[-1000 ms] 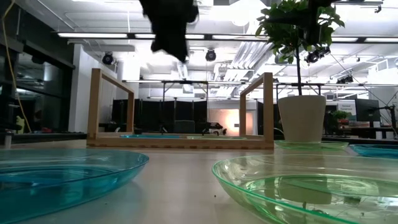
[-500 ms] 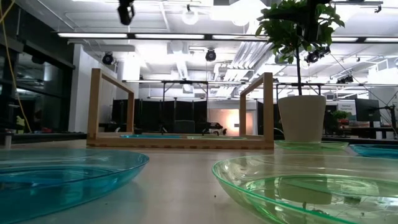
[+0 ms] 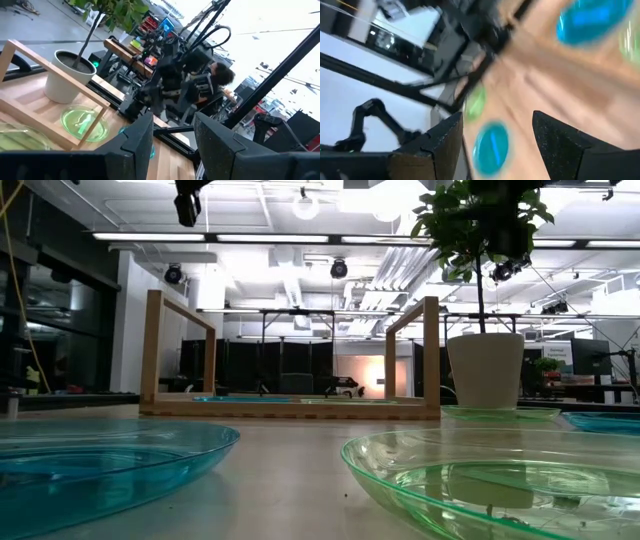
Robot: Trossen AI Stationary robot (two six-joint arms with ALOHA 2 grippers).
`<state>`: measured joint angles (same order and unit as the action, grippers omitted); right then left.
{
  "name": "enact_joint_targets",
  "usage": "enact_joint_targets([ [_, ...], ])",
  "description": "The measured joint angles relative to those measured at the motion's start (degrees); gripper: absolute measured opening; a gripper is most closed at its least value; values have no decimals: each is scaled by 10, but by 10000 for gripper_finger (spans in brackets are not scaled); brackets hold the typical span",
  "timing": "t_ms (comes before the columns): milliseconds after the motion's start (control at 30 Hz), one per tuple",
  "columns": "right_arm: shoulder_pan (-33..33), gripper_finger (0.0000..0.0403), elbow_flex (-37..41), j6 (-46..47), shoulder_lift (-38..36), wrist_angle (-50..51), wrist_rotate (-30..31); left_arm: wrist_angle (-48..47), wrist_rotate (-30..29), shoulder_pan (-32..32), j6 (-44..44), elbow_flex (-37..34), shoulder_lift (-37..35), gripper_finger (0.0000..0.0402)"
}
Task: Place and stack plates onto a shelf
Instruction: Stack the top transparent green plate on top of the transparent green plate on the shelf
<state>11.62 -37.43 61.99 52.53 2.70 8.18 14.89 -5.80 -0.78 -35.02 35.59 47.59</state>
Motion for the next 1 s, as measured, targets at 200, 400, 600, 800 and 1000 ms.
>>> enact_joint_targets([
  [200,34,224,0,190,0,277,-60,0,-3,0,-4,0,1,131],
  [400,45,224,0,400,0,585,30,-1,-4,0,-4,0,6,131],
  [600,-4,224,41,448,4,557,81,-4,-5,0,-4,0,6,131],
  [800,-64,224,121,462,12,453,107,-5,-8,0,-4,0,6,131],
  [1000,-106,223,173,471,12,379,111,-5,-9,0,-4,0,6,131],
])
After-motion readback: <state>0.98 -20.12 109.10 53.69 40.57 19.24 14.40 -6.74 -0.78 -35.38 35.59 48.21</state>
